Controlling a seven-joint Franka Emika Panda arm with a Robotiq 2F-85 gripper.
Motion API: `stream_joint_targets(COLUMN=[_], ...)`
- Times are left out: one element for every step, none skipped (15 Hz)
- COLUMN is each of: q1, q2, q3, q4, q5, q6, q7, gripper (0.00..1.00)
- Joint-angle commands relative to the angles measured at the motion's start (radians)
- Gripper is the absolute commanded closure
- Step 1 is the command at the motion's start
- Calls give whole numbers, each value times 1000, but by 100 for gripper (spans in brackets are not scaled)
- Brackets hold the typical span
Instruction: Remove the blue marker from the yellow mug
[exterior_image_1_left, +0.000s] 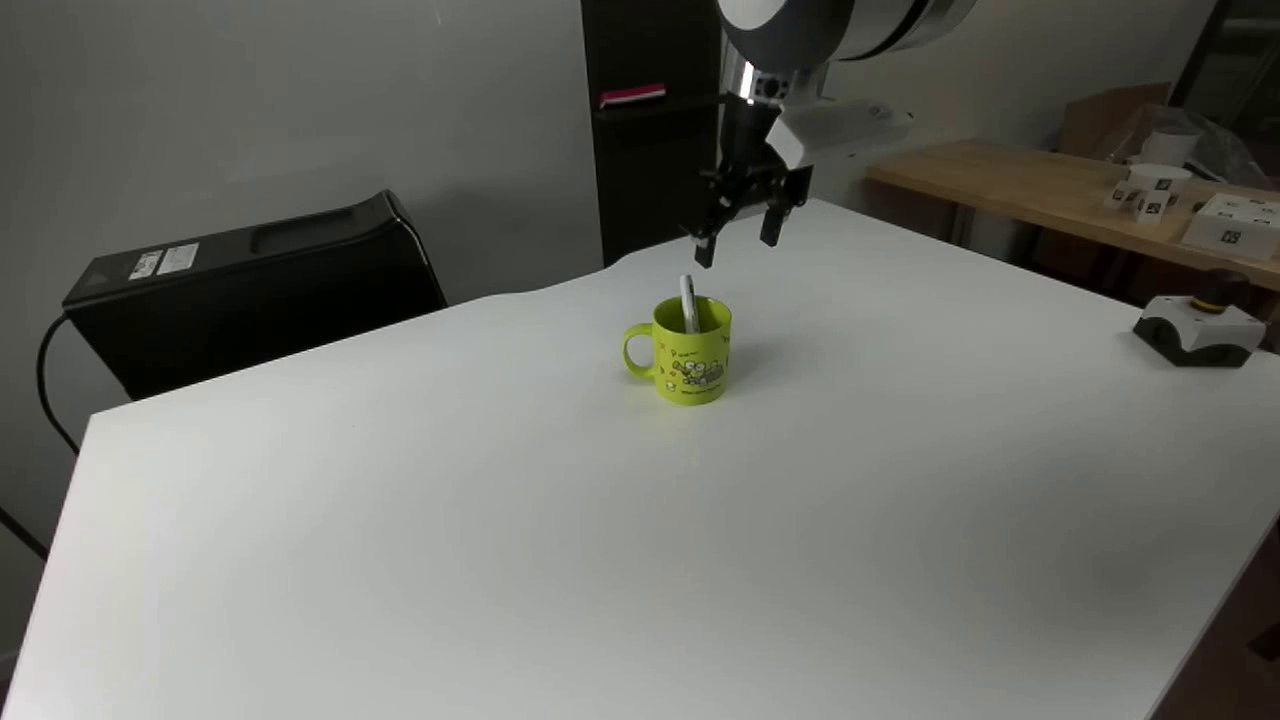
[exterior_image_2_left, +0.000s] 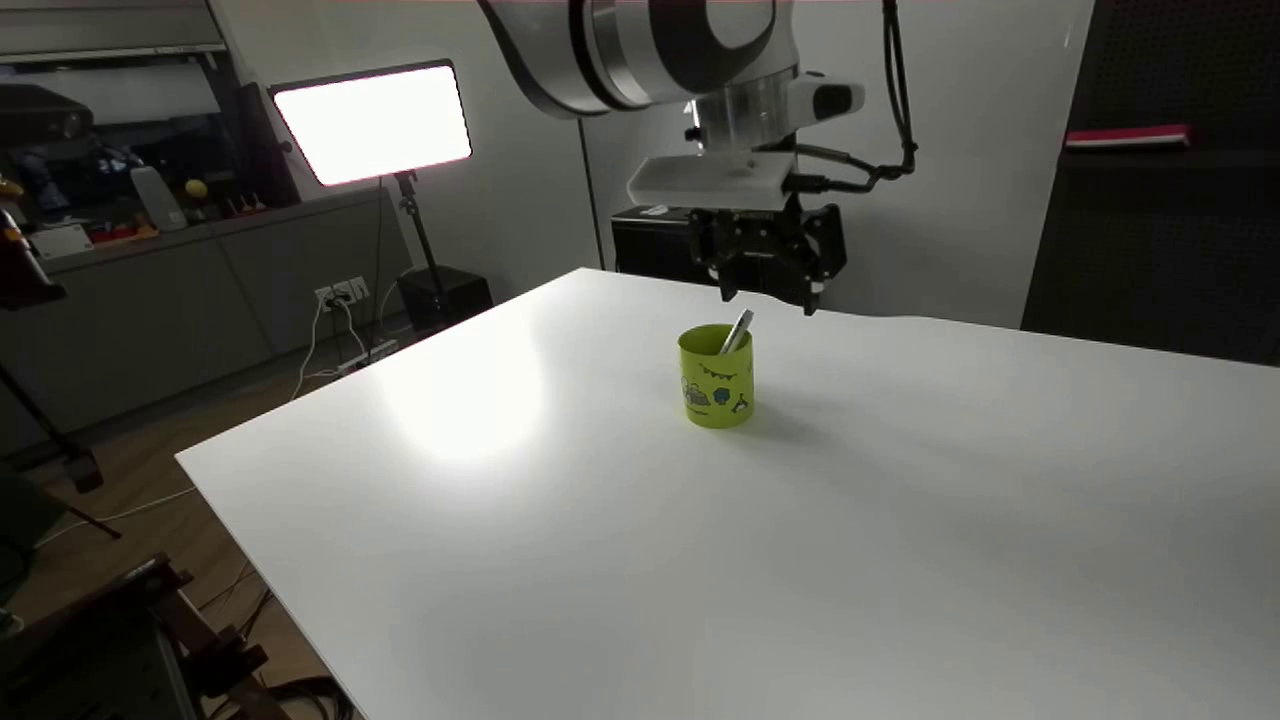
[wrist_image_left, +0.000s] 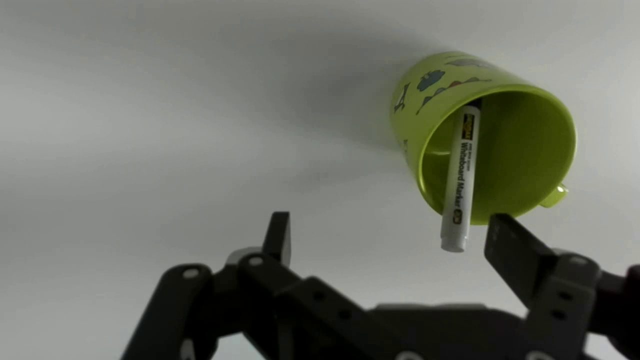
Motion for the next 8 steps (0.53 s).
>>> stream_joint_targets(q1=[-3, -1, -2, 1, 2, 2, 4, 5], q2=[64, 75, 87, 99, 111, 122, 132, 141], q3=[17, 20, 28, 31, 36, 41, 45, 48], q4=[98, 113, 126, 138, 149, 159, 168, 176], q5=[10, 13, 17, 17, 18, 20, 21, 21], q6=[-19, -21, -25, -26, -28, -33, -38, -46], q7=[17, 18, 16, 16, 16, 16, 16, 16], gripper=[0, 0, 0, 0, 0, 0, 0, 0])
